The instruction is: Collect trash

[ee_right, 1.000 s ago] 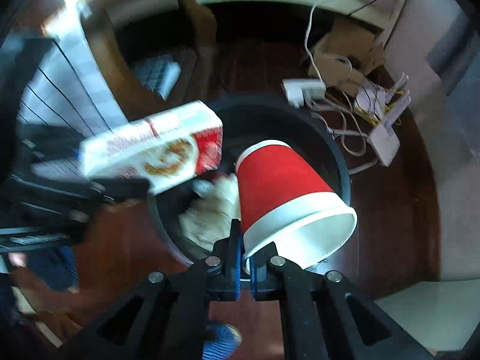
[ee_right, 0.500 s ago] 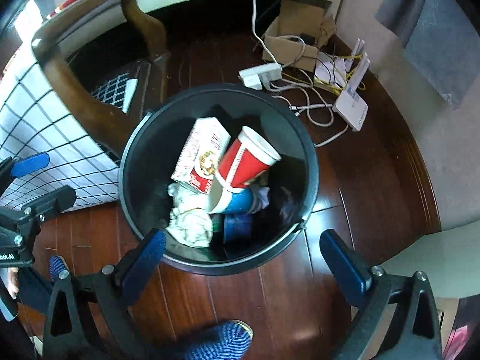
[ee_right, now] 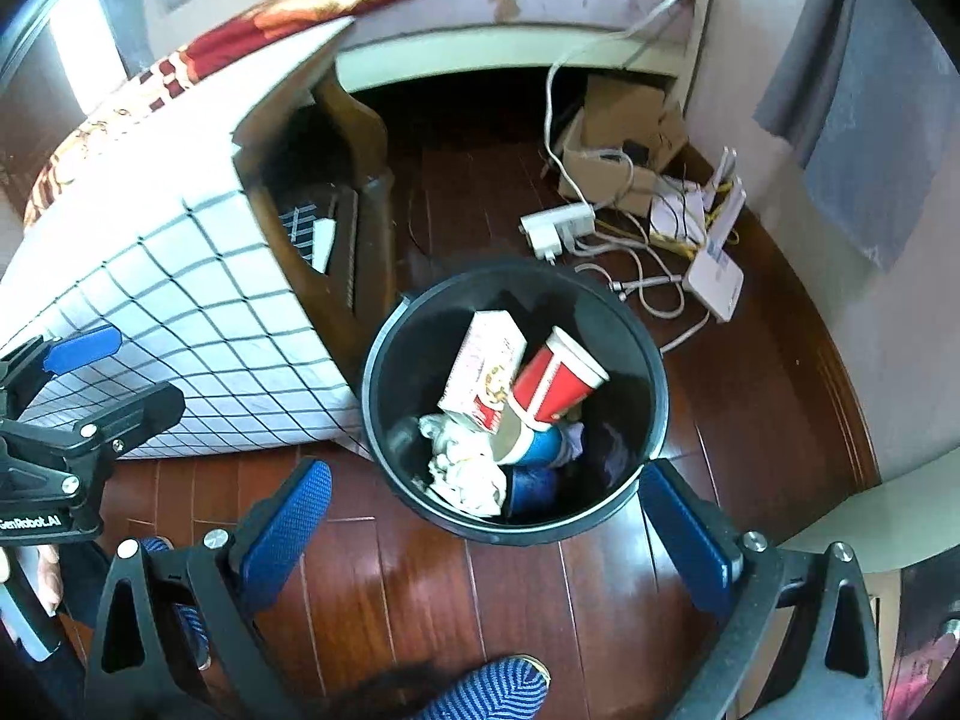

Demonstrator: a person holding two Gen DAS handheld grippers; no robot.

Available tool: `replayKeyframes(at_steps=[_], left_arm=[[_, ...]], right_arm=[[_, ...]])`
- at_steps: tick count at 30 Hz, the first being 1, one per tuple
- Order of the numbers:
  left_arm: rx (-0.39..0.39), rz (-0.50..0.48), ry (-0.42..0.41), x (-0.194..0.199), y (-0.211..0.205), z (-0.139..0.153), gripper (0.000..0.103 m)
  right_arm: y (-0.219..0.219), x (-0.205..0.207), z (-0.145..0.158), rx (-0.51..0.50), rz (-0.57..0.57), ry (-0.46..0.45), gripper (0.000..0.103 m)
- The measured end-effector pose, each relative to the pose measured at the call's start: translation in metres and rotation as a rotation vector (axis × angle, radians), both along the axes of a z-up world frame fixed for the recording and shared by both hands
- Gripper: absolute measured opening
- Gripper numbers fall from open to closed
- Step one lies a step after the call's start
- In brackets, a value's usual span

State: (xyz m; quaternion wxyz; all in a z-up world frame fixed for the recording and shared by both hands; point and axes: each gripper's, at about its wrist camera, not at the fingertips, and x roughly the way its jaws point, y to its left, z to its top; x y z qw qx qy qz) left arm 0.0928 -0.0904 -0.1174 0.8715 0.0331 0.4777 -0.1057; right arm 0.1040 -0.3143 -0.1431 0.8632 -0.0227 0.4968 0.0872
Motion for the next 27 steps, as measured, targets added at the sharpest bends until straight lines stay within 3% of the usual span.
replayKeyframes(at_steps=[11, 20, 27], left_arm=[[0.039, 0.071, -0.157, -0.052, 0.037, 0.071, 0.099], [0.013, 0.152, -0.254, -0.103, 0.067, 0.119, 0.099], [0.01, 0.121, -0.336, -0.134, 0.06, 0.153, 0.099]], right_arm=[[0.038, -0.045, 0.091, -0.014, 0.007, -0.166, 0.103], [0.062, -0.093, 0.159, -0.014, -0.029, -0.318, 0.103], [0.066, -0.14, 0.199, -0.015, -0.055, -0.405, 0.103]])
